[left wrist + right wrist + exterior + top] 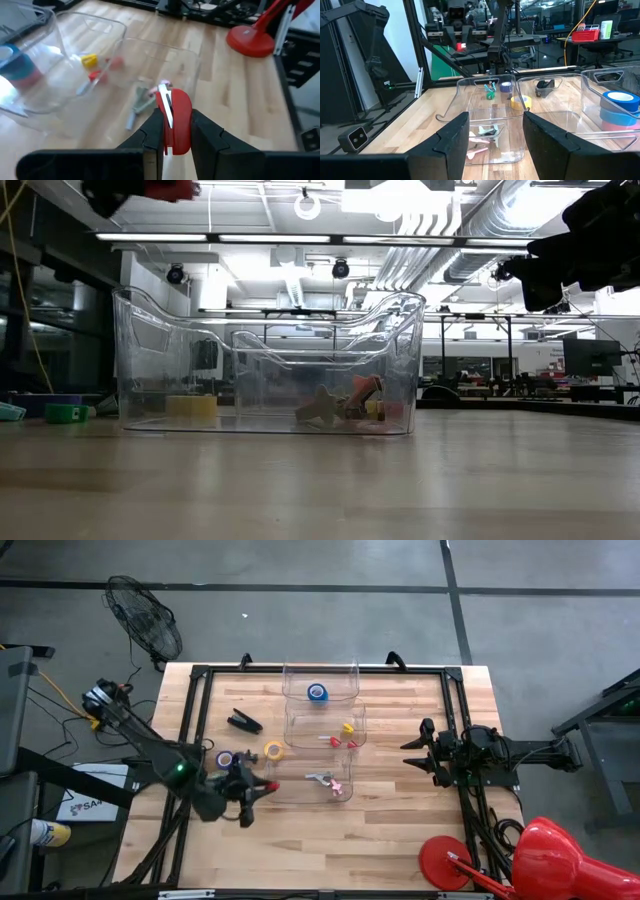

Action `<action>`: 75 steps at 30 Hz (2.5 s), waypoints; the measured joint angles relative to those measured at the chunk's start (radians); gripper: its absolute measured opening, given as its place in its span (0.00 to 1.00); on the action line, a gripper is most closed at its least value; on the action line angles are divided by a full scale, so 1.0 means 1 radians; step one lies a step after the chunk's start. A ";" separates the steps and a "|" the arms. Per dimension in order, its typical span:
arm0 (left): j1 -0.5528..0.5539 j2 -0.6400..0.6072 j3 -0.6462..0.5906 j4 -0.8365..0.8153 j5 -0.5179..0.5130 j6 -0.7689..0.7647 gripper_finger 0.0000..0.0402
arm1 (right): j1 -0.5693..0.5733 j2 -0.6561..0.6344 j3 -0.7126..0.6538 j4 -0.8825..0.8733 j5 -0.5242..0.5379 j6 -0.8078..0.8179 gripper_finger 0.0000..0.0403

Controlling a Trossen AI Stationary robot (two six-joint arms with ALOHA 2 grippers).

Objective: Pick and place Stapler, Stapler remover, tape
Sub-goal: Put the red stapler into the middle transparent bin

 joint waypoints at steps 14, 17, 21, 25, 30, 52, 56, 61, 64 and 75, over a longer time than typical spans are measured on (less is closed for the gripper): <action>0.377 -0.050 0.000 0.011 0.291 0.272 0.14 | 0.000 0.000 0.000 0.000 0.000 0.000 0.44; 0.454 -0.050 0.000 0.041 0.385 0.352 0.14 | 0.000 0.000 0.000 0.000 0.000 0.000 0.44; 0.553 -0.050 0.000 0.060 0.471 0.427 0.14 | 0.000 0.000 0.000 0.000 0.000 0.000 0.44; 0.644 -0.050 0.000 0.060 0.518 0.475 0.14 | 0.000 0.000 0.000 0.000 0.000 0.000 0.44; 0.732 -0.049 0.000 0.060 0.568 0.551 0.14 | 0.000 0.000 0.000 0.000 0.000 0.000 0.44; 0.925 0.241 0.095 0.239 0.657 0.552 0.14 | 0.000 0.000 0.000 0.000 0.000 0.000 0.44; 0.926 0.321 0.159 0.233 0.688 0.572 0.14 | 0.000 0.000 0.000 0.000 0.000 0.000 0.44; 0.926 0.412 0.215 0.204 0.736 0.579 0.14 | 0.000 0.000 0.000 0.001 0.000 0.000 0.44; 0.926 0.464 0.235 0.201 0.771 0.582 0.14 | 0.000 0.000 0.000 0.001 0.000 0.000 0.44; 0.925 0.560 0.246 0.147 0.769 0.423 0.26 | 0.000 0.001 0.000 0.001 0.000 0.000 0.44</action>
